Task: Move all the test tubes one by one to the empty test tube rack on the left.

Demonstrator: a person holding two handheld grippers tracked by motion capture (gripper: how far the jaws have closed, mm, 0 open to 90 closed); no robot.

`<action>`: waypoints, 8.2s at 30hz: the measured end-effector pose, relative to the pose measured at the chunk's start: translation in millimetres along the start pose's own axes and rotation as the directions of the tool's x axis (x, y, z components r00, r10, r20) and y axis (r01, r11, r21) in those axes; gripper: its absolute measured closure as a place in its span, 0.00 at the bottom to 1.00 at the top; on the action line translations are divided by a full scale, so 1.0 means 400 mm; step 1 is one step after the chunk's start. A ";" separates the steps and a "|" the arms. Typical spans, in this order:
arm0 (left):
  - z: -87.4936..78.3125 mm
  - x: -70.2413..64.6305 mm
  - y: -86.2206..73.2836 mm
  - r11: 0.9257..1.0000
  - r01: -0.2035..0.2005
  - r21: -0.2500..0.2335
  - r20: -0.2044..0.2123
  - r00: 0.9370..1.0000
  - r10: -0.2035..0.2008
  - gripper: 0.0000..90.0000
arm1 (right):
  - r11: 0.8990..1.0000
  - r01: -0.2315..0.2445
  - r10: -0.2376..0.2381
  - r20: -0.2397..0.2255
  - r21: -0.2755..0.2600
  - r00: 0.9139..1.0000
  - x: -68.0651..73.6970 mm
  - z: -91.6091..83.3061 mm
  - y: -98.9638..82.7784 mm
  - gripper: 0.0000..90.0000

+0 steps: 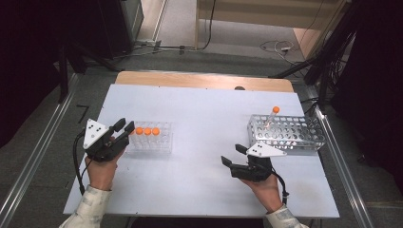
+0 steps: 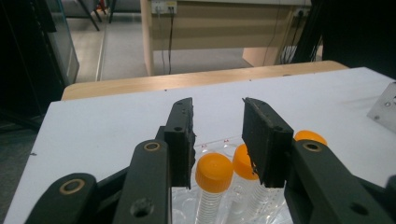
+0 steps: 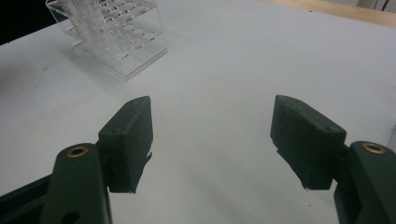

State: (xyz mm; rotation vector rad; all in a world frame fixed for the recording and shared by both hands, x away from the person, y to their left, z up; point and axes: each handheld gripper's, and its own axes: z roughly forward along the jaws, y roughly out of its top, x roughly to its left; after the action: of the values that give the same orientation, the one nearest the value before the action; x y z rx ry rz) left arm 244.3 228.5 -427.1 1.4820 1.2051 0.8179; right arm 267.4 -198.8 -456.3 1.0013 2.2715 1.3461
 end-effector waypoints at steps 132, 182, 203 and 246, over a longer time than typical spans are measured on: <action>0.021 -0.277 -0.055 0.989 -0.126 0.072 0.403 0.911 0.087 0.33 | 0.993 0.114 -0.111 -0.102 0.026 0.989 0.126 0.106 0.071 0.80; 0.000 -0.238 -0.030 0.993 -0.103 0.057 0.349 0.934 0.077 0.78 | 0.988 0.143 -0.133 -0.139 0.063 0.981 0.164 0.114 0.050 0.28; -0.084 -0.048 0.054 0.999 -0.016 0.039 0.145 0.989 0.010 0.78 | 0.998 0.049 -0.049 -0.013 0.037 0.999 0.049 0.016 0.017 0.28; -0.025 0.030 0.051 0.999 -0.049 -0.006 -0.057 0.997 0.049 0.78 | 0.999 -0.001 -0.001 0.062 0.040 0.998 -0.014 -0.030 -0.016 0.25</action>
State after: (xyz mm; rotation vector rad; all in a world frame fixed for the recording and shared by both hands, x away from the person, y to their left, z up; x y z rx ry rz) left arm 243.8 243.4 -406.0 1.4960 1.2102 0.9016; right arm 261.8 -212.2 -456.2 1.0411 2.2611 1.2567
